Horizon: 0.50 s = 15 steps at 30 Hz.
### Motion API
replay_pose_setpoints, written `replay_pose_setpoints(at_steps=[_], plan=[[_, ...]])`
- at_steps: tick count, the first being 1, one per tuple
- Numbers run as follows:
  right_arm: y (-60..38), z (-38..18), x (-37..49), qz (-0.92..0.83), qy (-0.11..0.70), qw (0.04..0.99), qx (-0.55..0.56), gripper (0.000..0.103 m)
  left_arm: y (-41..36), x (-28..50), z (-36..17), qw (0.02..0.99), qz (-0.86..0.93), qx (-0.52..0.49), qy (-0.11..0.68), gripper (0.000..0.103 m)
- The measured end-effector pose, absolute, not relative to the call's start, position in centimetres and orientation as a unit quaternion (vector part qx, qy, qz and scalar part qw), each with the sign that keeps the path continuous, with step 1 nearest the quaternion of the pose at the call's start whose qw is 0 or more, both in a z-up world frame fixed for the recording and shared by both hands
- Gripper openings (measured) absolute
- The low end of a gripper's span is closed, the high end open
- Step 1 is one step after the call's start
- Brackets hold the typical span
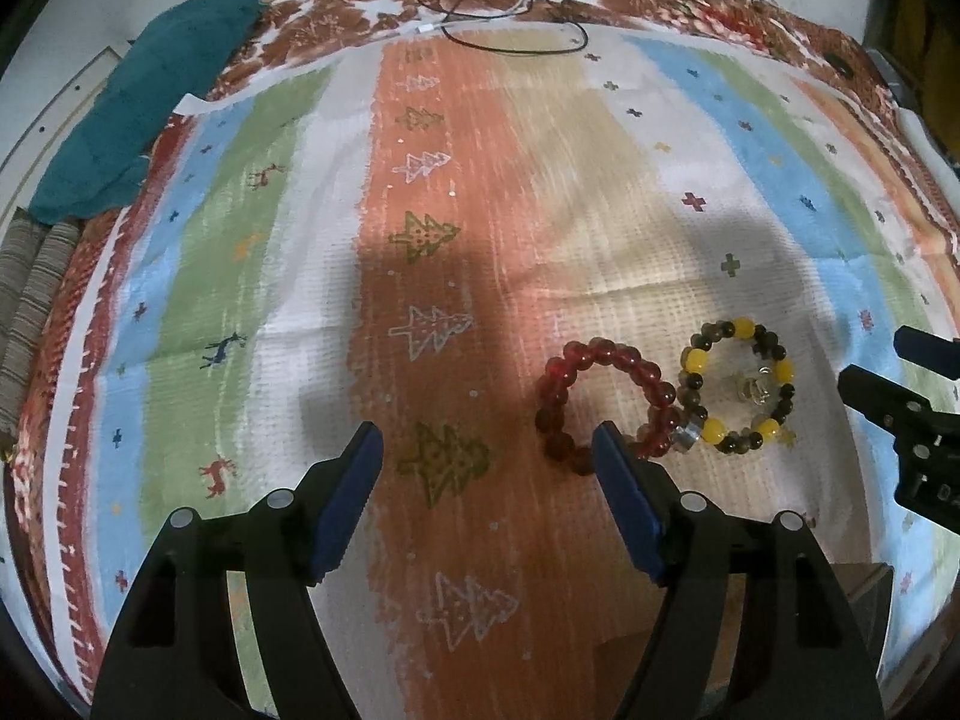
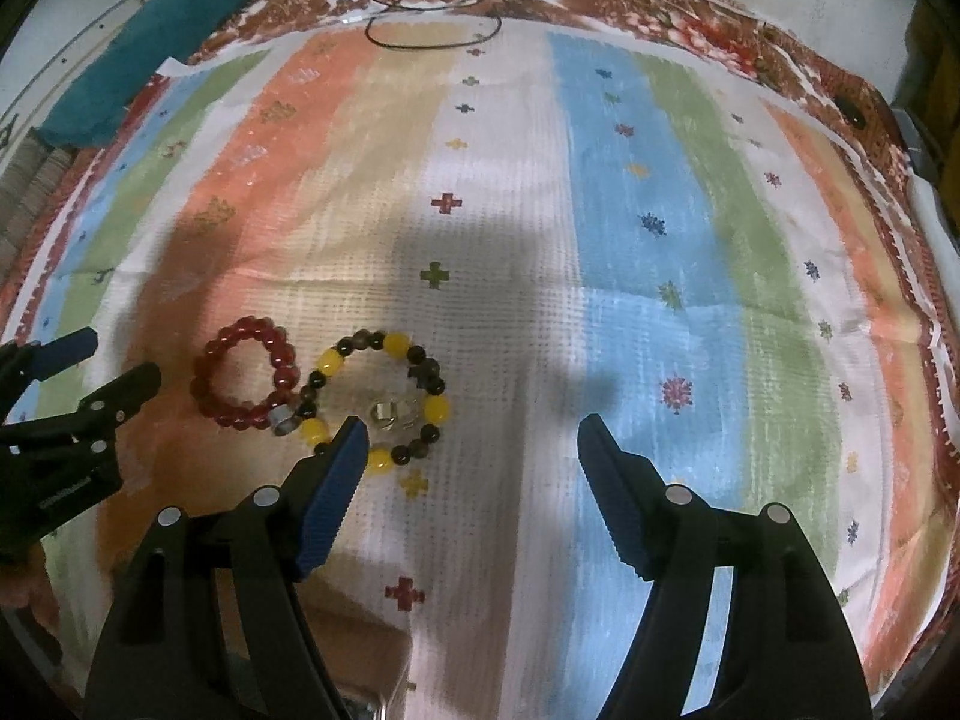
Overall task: Organize jewelry
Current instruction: 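Move both tools to the red bead and yellow-black bead bracelets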
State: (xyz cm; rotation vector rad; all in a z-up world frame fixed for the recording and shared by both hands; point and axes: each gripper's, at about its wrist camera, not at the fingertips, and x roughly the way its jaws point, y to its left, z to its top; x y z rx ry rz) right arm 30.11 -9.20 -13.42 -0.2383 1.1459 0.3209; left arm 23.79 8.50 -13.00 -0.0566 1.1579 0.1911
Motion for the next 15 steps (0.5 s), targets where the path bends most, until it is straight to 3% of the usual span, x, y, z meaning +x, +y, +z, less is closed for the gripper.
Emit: replay_pose_setpoints(at_steps=[15], plan=[[-7.7, -16.2, 32.5, 0.155, 0.553, 0.810, -0.119, 0.072, 8.2, 25.7, -15.8, 0.823, 0.066, -0.011, 0.564, 0.072]])
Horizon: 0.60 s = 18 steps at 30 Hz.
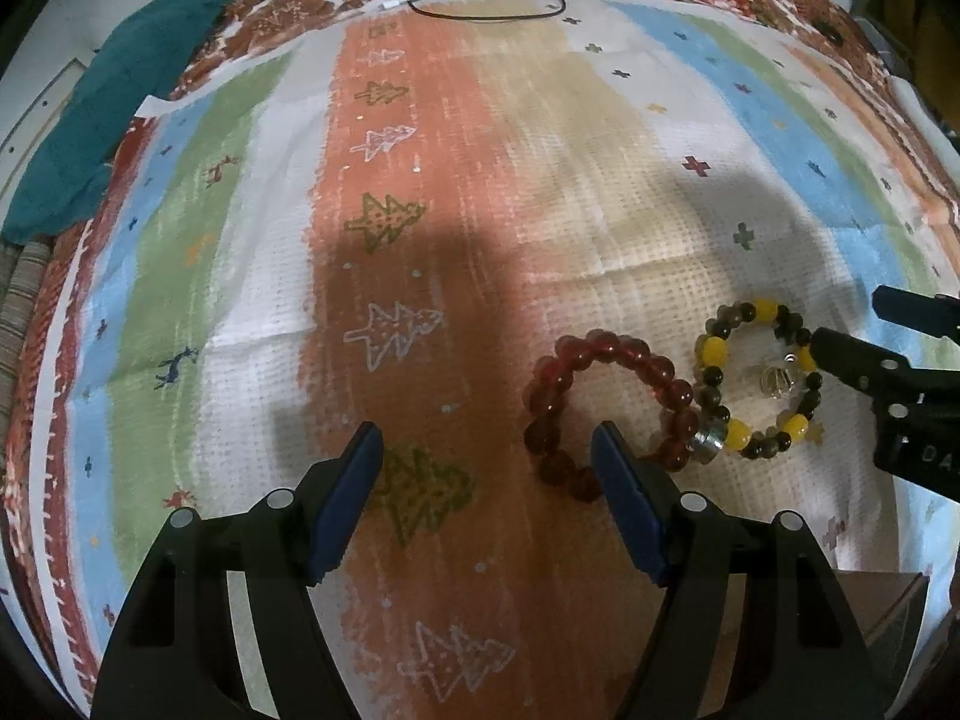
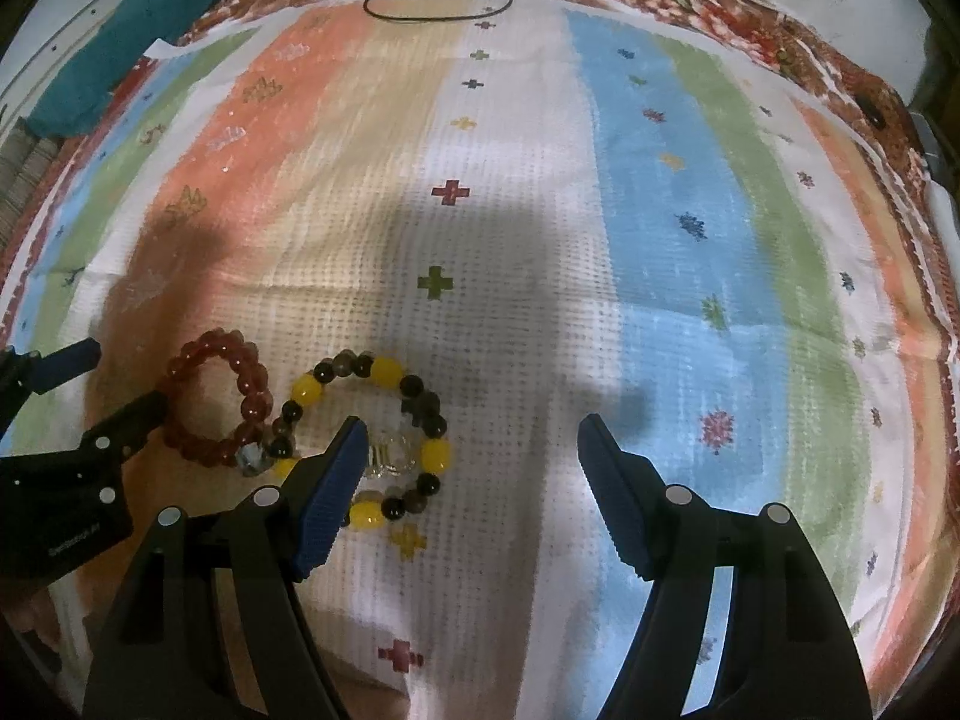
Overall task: Organize jewelry
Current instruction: 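Move both tools to the red bead and yellow-black bead bracelets, then grasp the red bead bracelet with the left tool while the right tool grasps the yellow-black bracelet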
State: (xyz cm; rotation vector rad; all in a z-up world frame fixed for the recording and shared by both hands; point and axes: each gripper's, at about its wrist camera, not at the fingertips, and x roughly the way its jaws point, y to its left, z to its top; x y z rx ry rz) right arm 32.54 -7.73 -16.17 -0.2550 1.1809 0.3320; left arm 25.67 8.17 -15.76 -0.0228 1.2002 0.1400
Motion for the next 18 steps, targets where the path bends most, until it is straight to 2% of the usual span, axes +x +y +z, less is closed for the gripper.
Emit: replay_pose_setpoints(at_steps=[7, 8, 14, 16, 17, 18], plan=[[-7.0, -17.8, 33.8, 0.156, 0.567, 0.800, -0.120, 0.072, 8.4, 26.4, -16.9, 0.817, 0.070, -0.012, 0.573, 0.069], [-7.0, -18.1, 33.9, 0.155, 0.568, 0.799, -0.120, 0.067, 8.4, 26.5, -17.0, 0.816, 0.069, -0.009, 0.574, 0.069], [-6.7, -18.7, 34.3, 0.149, 0.567, 0.799, -0.133, 0.061, 8.6, 26.9, -17.8, 0.816, 0.069, -0.006, 0.573, 0.067], [-6.7, -18.7, 34.3, 0.149, 0.566, 0.799, -0.138, 0.054, 8.6, 27.0, -17.9, 0.817, 0.068, -0.005, 0.572, 0.062], [-6.6, -18.7, 34.1, 0.154, 0.564, 0.799, -0.140, 0.045, 8.5, 27.0, -17.9, 0.819, 0.064, -0.002, 0.571, 0.057], [-6.6, -18.7, 34.0, 0.158, 0.565, 0.798, -0.140, 0.043, 8.4, 27.0, -17.9, 0.819, 0.059, 0.001, 0.571, 0.050]])
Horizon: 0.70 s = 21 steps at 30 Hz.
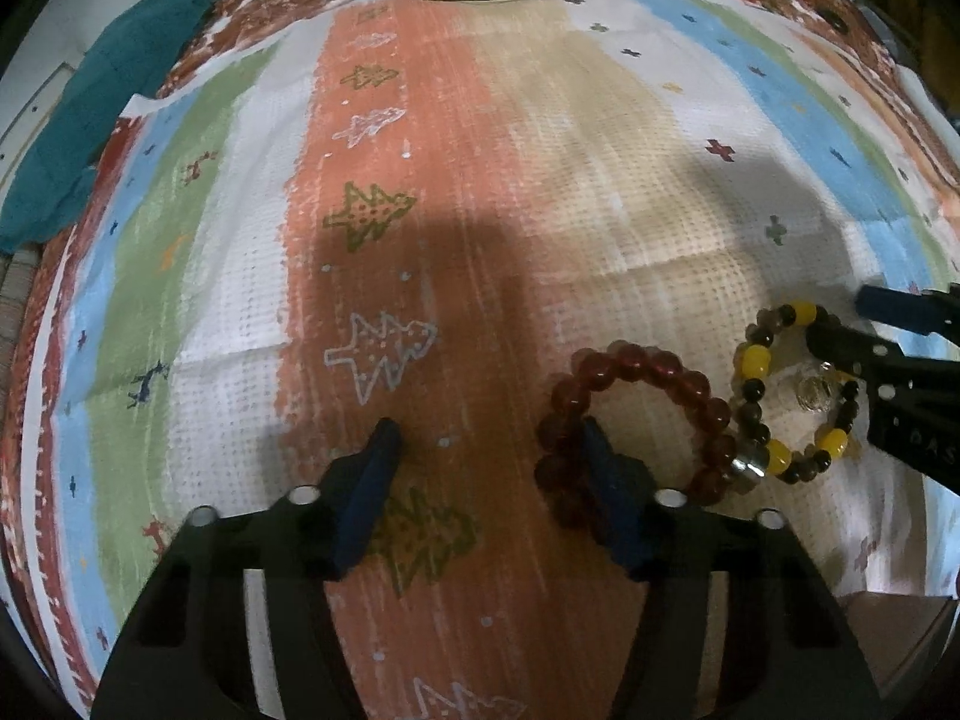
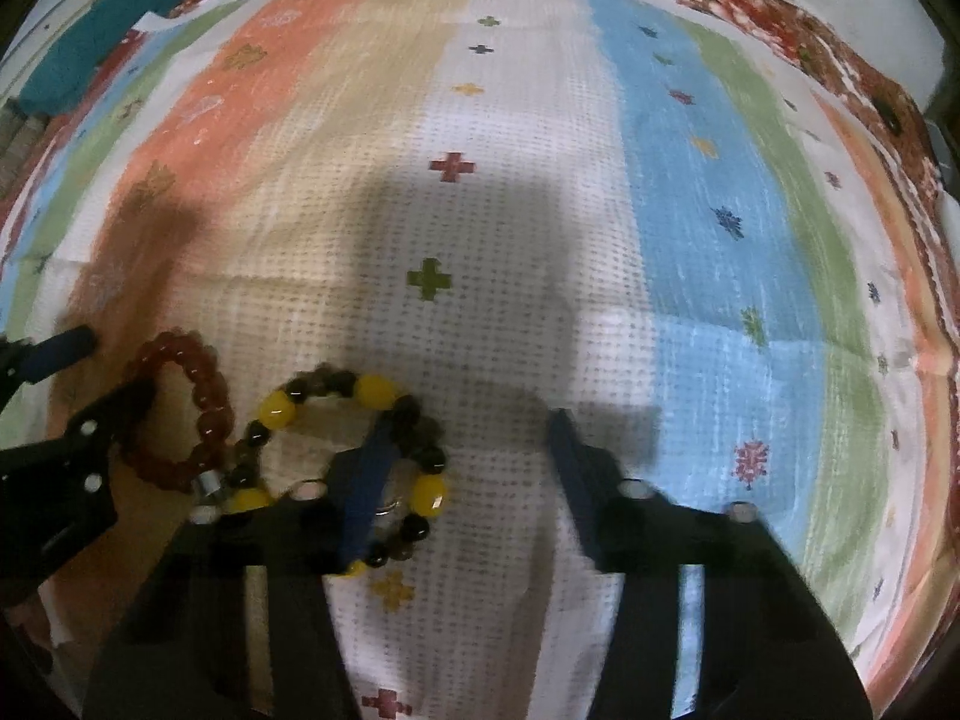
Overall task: Organize jewelry
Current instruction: 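Grasp the red bead bracelet with the left tool while the right tool grasps the yellow-black bracelet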
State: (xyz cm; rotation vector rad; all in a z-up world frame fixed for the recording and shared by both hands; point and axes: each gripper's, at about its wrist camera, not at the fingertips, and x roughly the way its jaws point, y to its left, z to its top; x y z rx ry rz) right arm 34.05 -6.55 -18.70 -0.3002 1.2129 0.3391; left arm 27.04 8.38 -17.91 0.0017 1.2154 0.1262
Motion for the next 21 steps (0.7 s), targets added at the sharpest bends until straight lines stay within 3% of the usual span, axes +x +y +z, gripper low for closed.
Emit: replay_pose_setpoints(at_steps=[2, 4, 5, 21], plan=[[-6.4, -18.6, 33.9, 0.161, 0.563, 0.798, -0.143, 0.028, 8.2, 27.0, -17.9, 0.819, 0.054, 0.006, 0.572, 0.036], [-6.5, -18.6, 33.8, 0.158, 0.562, 0.799, -0.148, 0.018, 8.0, 27.0, -17.9, 0.817, 0.056, 0.010, 0.574, 0.024], [-6.6, -18.6, 33.7, 0.157, 0.561, 0.799, -0.149, 0.014, 8.1, 26.9, -17.9, 0.815, 0.057, 0.009, 0.577, 0.013], [-8.0, -15.1, 32.0, 0.164, 0.542, 0.813, -0.134, 0.011, 8.1, 25.5, -14.8, 0.825, 0.068, -0.010, 0.560, 0.013]])
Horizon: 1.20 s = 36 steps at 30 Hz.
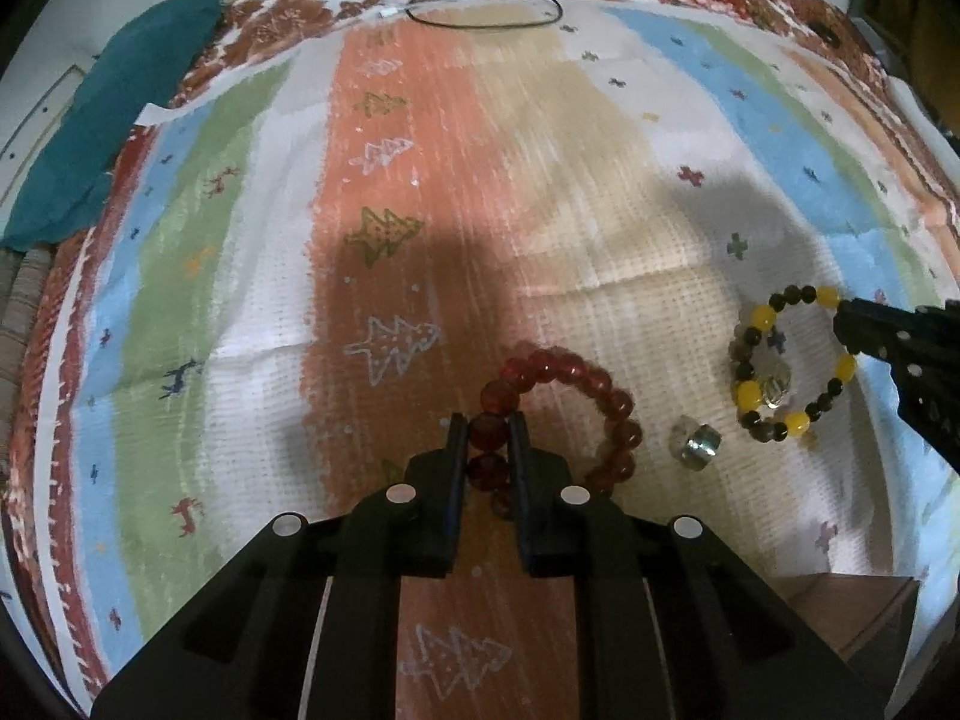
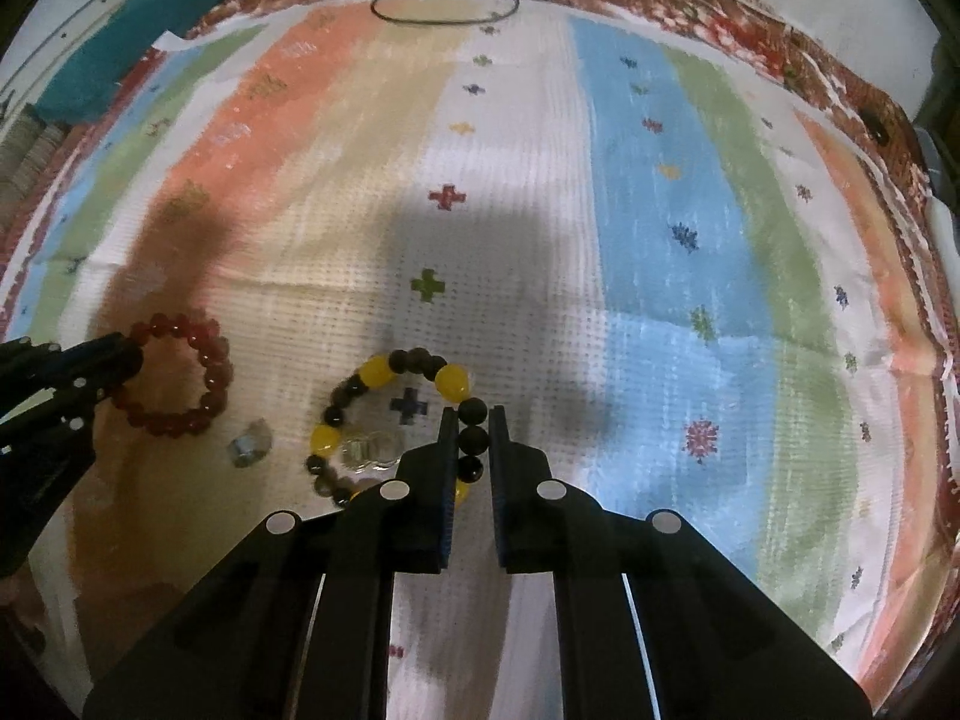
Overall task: Organize jewelry
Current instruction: 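Grasp the red bead bracelet with the left tool while the right tool grasps the yellow-black bracelet, then carry both bracelets over the silver tin and open both tools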
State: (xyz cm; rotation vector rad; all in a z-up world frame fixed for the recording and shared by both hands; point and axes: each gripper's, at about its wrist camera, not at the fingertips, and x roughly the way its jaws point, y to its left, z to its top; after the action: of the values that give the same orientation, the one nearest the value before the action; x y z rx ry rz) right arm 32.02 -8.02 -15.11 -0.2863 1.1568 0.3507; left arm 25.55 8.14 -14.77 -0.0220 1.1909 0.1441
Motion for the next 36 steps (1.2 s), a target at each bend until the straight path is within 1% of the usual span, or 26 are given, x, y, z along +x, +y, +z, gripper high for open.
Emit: replay_pose_setpoints(at_steps=[14, 36], plan=[[-8.3, -11.3, 29.7, 0.191, 0.515, 0.826, -0.124, 0.011, 6.4, 23.9, -11.0, 0.846, 0.053, -0.028, 0.530, 0.013], [-9.2, -7.8, 26.3, 0.216, 0.486, 0.842, -0.093, 0.011, 5.6, 20.8, -6.3, 0.869, 0.034, -0.049, 0.491, 0.013]])
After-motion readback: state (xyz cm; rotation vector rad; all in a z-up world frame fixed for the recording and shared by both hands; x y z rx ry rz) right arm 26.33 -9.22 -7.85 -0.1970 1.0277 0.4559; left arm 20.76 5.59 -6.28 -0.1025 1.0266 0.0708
